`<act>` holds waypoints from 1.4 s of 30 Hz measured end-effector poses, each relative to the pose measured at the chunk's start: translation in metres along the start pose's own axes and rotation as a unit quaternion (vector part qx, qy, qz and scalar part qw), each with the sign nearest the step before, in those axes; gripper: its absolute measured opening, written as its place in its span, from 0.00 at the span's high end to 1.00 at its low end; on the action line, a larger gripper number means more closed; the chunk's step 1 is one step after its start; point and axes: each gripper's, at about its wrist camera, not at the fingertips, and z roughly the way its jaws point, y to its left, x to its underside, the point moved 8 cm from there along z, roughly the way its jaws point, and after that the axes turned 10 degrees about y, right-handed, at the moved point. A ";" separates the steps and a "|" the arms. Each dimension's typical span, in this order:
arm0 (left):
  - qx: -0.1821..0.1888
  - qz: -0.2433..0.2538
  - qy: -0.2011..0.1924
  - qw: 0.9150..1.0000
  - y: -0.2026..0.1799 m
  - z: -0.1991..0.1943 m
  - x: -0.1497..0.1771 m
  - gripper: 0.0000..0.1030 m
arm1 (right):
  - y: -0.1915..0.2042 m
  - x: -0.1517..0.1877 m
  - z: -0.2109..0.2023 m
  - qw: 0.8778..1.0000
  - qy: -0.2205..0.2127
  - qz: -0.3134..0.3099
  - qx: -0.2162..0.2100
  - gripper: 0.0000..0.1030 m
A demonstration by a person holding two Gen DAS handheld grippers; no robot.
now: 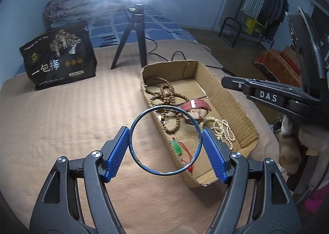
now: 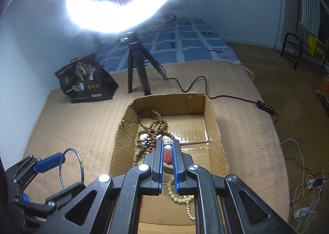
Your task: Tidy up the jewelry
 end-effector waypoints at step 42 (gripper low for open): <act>0.004 0.019 0.033 0.999 -0.032 0.032 0.001 0.26 | -0.026 -0.004 0.011 0.999 -0.002 0.029 0.019 0.27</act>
